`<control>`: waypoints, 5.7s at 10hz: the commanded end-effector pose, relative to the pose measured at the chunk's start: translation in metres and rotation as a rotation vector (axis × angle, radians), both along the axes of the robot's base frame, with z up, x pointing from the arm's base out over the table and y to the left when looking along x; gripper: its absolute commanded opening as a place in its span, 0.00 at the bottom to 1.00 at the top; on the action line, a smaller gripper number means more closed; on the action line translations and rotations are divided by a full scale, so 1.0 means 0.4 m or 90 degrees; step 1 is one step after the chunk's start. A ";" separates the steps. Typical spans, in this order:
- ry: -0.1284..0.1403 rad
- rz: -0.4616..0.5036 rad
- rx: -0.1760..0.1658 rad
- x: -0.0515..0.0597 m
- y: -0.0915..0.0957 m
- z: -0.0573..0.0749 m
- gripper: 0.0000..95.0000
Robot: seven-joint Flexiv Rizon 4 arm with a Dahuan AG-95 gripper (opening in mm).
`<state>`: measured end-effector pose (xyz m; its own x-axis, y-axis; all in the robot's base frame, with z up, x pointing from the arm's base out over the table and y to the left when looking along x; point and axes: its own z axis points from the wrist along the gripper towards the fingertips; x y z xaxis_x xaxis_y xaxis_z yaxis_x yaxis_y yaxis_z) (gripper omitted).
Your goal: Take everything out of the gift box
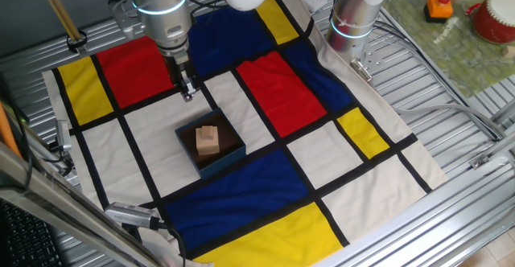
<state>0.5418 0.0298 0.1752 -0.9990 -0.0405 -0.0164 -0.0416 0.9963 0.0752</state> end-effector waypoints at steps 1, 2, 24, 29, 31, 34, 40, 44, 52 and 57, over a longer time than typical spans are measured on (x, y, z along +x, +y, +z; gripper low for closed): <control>0.005 0.001 -0.001 0.005 -0.001 -0.001 0.00; 0.007 0.002 -0.004 0.005 -0.001 -0.001 0.00; 0.008 0.048 -0.061 0.163 -0.073 -0.051 0.00; 0.042 0.104 -0.039 0.244 -0.303 0.264 0.00; 0.023 0.061 -0.059 0.166 -0.182 0.338 0.00; -0.018 0.033 -0.069 0.085 -0.108 0.349 0.00; -0.055 -0.006 -0.056 0.018 -0.004 0.274 0.00; -0.039 -0.011 -0.043 0.006 0.035 0.218 0.00; -0.038 0.001 -0.036 0.017 0.020 0.129 0.00; -0.042 0.096 -0.038 0.411 -0.298 0.023 0.00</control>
<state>0.6184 -0.0110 0.2001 -0.9884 -0.1191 -0.0939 -0.1183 0.9929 -0.0141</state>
